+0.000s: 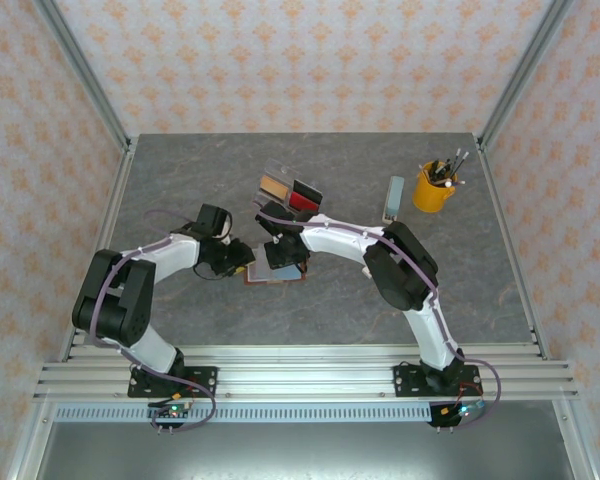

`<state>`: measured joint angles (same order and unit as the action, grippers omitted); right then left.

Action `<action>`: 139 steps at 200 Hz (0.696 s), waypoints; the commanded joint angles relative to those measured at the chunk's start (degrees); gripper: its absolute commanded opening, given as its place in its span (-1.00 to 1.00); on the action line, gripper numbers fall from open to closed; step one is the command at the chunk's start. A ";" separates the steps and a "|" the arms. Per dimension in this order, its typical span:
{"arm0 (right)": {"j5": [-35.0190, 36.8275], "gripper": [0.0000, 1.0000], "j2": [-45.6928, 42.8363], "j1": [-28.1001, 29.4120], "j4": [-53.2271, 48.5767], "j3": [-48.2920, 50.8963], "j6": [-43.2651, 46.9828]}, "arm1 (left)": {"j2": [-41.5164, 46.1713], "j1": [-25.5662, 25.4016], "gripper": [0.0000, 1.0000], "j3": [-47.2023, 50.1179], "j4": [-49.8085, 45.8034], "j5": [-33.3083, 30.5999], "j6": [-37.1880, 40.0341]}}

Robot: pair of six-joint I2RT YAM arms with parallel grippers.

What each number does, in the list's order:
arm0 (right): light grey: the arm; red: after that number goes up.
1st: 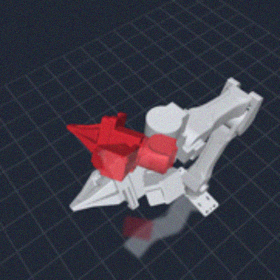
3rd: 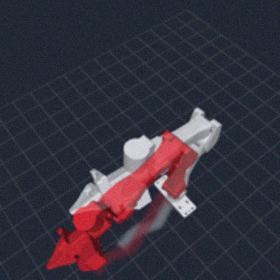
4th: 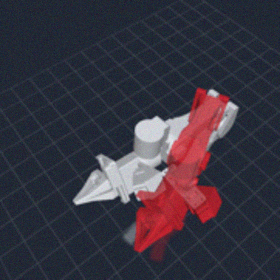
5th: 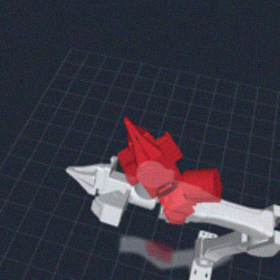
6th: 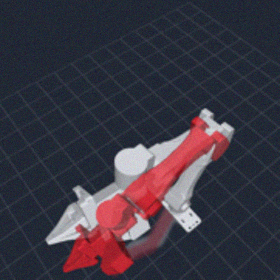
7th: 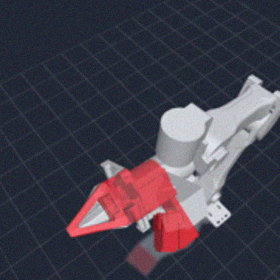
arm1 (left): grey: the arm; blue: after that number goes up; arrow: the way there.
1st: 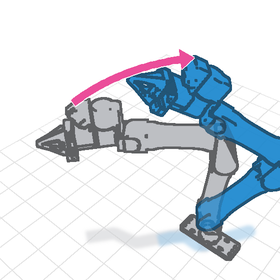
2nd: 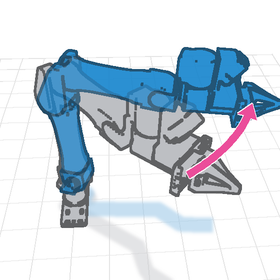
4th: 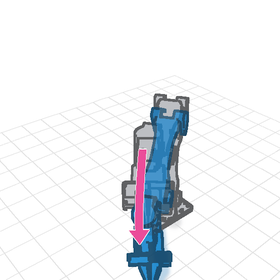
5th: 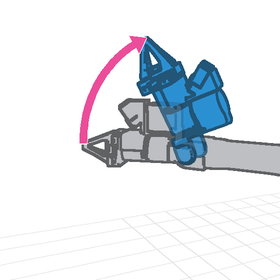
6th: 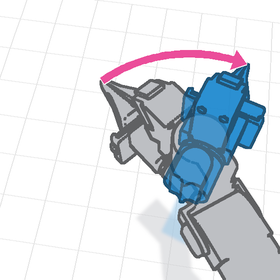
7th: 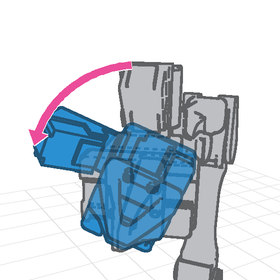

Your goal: Take the credit cards out of the card holder

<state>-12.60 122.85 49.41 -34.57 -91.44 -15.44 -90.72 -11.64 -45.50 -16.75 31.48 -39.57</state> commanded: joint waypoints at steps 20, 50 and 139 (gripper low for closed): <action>-2.12 -0.33 2.01 -0.18 -0.62 2.42 -0.86 | 2.63 -0.44 -0.52 0.53 3.09 2.15 -0.24; -2.33 -0.34 1.82 -0.32 -0.46 2.65 -1.02 | 0.94 -0.54 -0.57 2.24 8.50 5.27 -2.80; -10.55 -0.23 -6.41 -1.87 9.07 7.05 -3.51 | -4.07 -0.87 -0.53 1.38 12.50 10.95 -3.99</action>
<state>-18.59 120.14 47.88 -28.77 -86.89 -17.17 -93.95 -11.99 -44.03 -7.27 39.24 -42.37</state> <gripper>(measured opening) 0.374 0.234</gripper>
